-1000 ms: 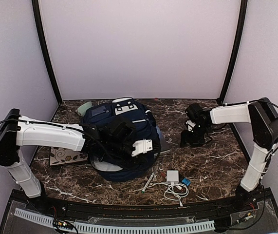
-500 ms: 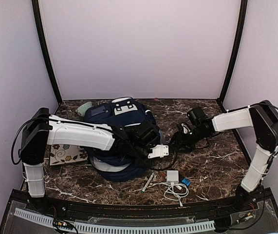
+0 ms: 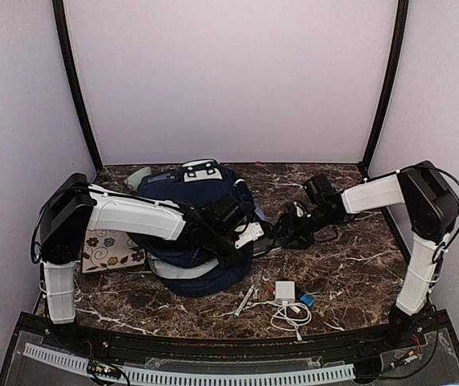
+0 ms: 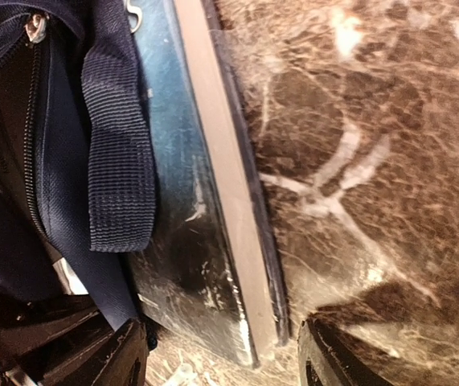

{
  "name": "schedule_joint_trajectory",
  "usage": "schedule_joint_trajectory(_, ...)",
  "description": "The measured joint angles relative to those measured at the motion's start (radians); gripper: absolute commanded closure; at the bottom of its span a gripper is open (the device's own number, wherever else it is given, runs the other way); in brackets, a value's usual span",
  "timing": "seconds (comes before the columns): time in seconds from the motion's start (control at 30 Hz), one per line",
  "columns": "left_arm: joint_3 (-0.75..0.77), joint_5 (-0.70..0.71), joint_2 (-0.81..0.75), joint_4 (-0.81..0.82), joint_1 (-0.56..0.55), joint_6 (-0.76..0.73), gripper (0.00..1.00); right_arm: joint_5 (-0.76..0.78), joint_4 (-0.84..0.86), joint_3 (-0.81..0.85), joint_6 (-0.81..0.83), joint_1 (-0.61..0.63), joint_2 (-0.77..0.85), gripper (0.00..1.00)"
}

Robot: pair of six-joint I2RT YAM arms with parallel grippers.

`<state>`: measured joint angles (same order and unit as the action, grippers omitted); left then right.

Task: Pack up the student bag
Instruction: Pick up the book from the center of the board.

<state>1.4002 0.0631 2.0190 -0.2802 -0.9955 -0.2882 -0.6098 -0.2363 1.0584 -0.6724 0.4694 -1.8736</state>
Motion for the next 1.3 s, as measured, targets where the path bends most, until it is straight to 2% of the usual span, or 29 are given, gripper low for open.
schedule_joint_trajectory(0.17, -0.029, -0.11, -0.006, 0.064, 0.037, 0.085, 0.88, -0.023, 0.032, 0.0, -0.045, 0.011, -0.009, 0.36)
schedule_joint_trajectory(0.33, -0.107, -0.186, -0.032, 0.173, 0.053, 0.136, 0.91, -0.022, 0.057, 0.0, -0.118, 0.027, -0.01, 0.38)
schedule_joint_trajectory(0.47, -0.166, -0.239, -0.059, 0.236, 0.089, 0.161, 0.94, -0.031, 0.159, -0.013, -0.234, 0.045, -0.01, 0.42)
schedule_joint_trajectory(0.63, -0.198, -0.259, -0.065, 0.294, 0.128, 0.188, 0.95, -0.039, 0.426, -0.08, -0.41, 0.047, -0.008, 0.45)
schedule_joint_trajectory(0.77, -0.212, -0.263, -0.068, 0.327, 0.142, 0.203, 0.96, -0.04, 0.529, -0.089, -0.485, 0.05, -0.007, 0.46)
schedule_joint_trajectory(1.07, -0.228, -0.26, -0.069, 0.366, 0.155, 0.218, 0.96, -0.014, 0.638, -0.089, -0.571, 0.068, -0.016, 0.53)
schedule_joint_trajectory(1.3, -0.232, -0.254, -0.069, 0.377, 0.158, 0.219, 0.96, 0.028, 0.671, -0.103, -0.59, 0.081, -0.016, 0.67)
